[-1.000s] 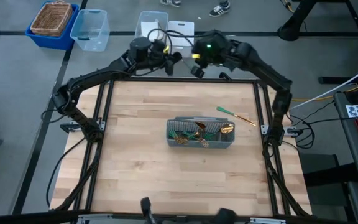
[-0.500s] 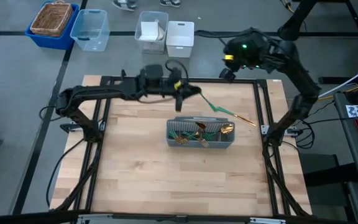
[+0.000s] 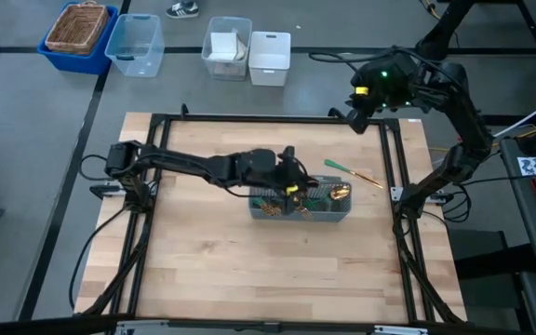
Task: Sort silverware
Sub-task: Put the green spoon into the gray utensil holder
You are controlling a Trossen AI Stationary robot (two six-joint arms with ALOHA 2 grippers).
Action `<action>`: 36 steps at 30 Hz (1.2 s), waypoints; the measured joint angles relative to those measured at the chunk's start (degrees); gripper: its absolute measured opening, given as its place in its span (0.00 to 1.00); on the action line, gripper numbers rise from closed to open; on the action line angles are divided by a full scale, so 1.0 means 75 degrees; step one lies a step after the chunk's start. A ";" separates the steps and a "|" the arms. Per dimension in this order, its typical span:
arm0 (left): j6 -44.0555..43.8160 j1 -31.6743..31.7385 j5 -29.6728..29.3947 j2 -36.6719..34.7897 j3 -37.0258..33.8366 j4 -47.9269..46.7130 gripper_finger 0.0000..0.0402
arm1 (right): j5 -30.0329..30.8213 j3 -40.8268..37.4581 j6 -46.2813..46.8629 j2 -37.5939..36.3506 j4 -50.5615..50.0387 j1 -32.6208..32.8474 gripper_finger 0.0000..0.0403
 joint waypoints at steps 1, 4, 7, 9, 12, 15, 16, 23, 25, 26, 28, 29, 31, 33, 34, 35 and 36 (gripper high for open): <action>0.0091 -0.0024 -0.0095 0.0004 0.0000 -0.0153 0.03 | -0.0052 0.0000 -0.0001 0.0005 -0.0001 0.0000 0.22; 0.0196 -0.0069 -0.0315 -0.0006 0.0000 -0.0646 0.04 | -0.0057 0.0000 -0.0004 0.0009 0.0000 0.0003 0.22; 0.0295 -0.0075 -0.0589 -0.0001 0.0000 -0.1088 0.06 | -0.0039 0.0000 -0.0004 0.0009 0.0000 0.0000 0.22; 0.0368 -0.0075 -0.0600 0.0038 0.0000 -0.1191 0.06 | -0.0039 0.0000 -0.0004 0.0009 0.0000 0.0000 0.22; 0.0451 -0.0075 -0.0600 0.0132 0.0003 -0.1241 0.07 | -0.0039 0.0000 -0.0004 0.0009 0.0000 0.0000 0.22; 0.0454 -0.0075 -0.0597 0.0233 0.0000 -0.1241 0.07 | -0.0036 0.0000 -0.0007 0.0011 0.0000 0.0002 0.22; 0.0451 -0.0075 -0.0597 0.0234 0.0000 -0.1278 0.07 | -0.0036 0.0000 -0.0004 0.0010 0.0003 0.0000 0.22; 0.0226 -0.0075 -0.0597 0.0301 0.0003 -0.1201 0.07 | -0.0019 0.0000 -0.0007 0.0012 0.0003 0.0000 0.22; -0.0068 -0.0069 -0.0597 0.0301 0.0003 -0.1209 0.07 | -0.0016 0.0000 -0.0017 0.0012 0.0003 0.0000 0.22; -0.0188 -0.0067 -0.0594 0.0301 0.0003 -0.1209 0.07 | -0.0017 0.0000 -0.0033 0.0015 0.0003 0.0000 0.22; -0.0369 -0.0067 -0.0596 0.0301 0.0003 -0.1199 0.08 | -0.0015 0.0000 -0.0096 0.0015 0.0003 0.0000 0.22; -0.0478 -0.0067 -0.0594 0.0301 0.0003 -0.1189 0.09 | -0.0014 0.0000 -0.0187 0.0015 0.0003 0.0000 0.22; -0.0670 -0.0067 -0.0595 0.0301 0.0003 -0.1185 0.12 | -0.0013 0.0000 -0.0237 0.0015 0.0003 0.0000 0.22; -0.0710 -0.0067 -0.0594 0.0301 0.0003 -0.1184 0.15 | -0.0013 0.0000 -0.0237 0.0015 0.0003 0.0000 0.22; -0.0709 -0.0067 -0.0594 0.0301 0.0003 -0.1172 0.16 | -0.0012 0.0000 -0.0238 0.0015 0.0003 0.0000 0.22; -0.0709 -0.0067 -0.0594 0.0301 0.0003 -0.1145 0.17 | -0.0010 0.0000 -0.0239 0.0015 0.0003 0.0000 0.22; -0.0703 -0.0067 -0.0594 0.0301 0.0003 -0.1127 0.18 | -0.0010 0.0000 -0.0237 0.0015 0.0003 0.0000 0.22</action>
